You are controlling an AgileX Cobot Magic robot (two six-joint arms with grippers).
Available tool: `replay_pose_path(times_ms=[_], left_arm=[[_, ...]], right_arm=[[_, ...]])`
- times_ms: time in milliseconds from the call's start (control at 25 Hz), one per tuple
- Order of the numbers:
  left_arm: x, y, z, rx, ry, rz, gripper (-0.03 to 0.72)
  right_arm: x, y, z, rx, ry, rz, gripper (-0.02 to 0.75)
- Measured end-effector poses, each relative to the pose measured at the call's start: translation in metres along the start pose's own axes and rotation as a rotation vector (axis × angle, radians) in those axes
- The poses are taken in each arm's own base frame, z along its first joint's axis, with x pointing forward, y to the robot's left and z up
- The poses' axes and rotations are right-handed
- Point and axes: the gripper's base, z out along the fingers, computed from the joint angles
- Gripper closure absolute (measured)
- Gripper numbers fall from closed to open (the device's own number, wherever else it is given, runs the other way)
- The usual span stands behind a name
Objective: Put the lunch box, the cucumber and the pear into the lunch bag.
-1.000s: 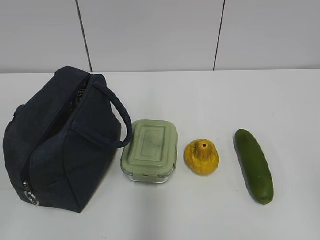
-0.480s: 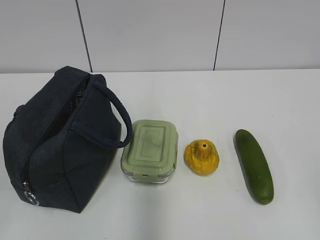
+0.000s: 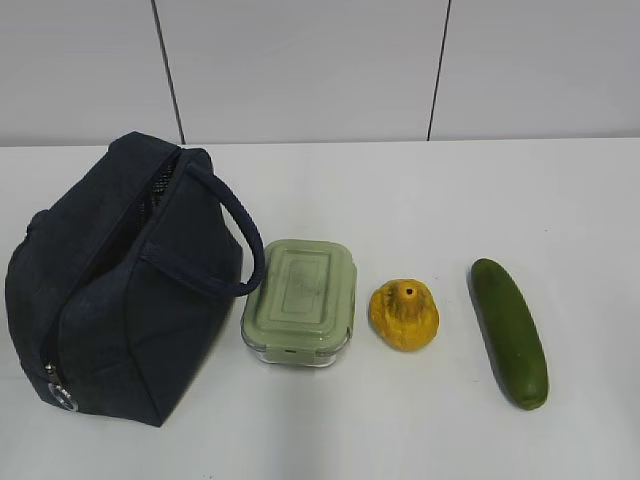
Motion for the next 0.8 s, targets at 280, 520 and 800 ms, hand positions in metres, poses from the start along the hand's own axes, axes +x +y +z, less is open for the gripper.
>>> replay_pose_path(times_ms=[280, 520, 800], left_arm=[[-0.063, -0.007, 0.02, 0.064, 0.052, 0.001, 0.447], [-0.113, -0.021, 0.039, 0.209, 0.097, 0.026, 0.437], [-0.133, -0.026, 0.084, 0.27, 0.223, 0.123, 0.34]], right_arm=[[-0.046, 0.009, 0.029, -0.096, 0.106, 0.045, 0.368], [-0.086, 0.011, 0.052, -0.11, 0.176, 0.049, 0.368], [-0.125, 0.023, 0.089, -0.209, 0.27, 0.111, 0.367]])
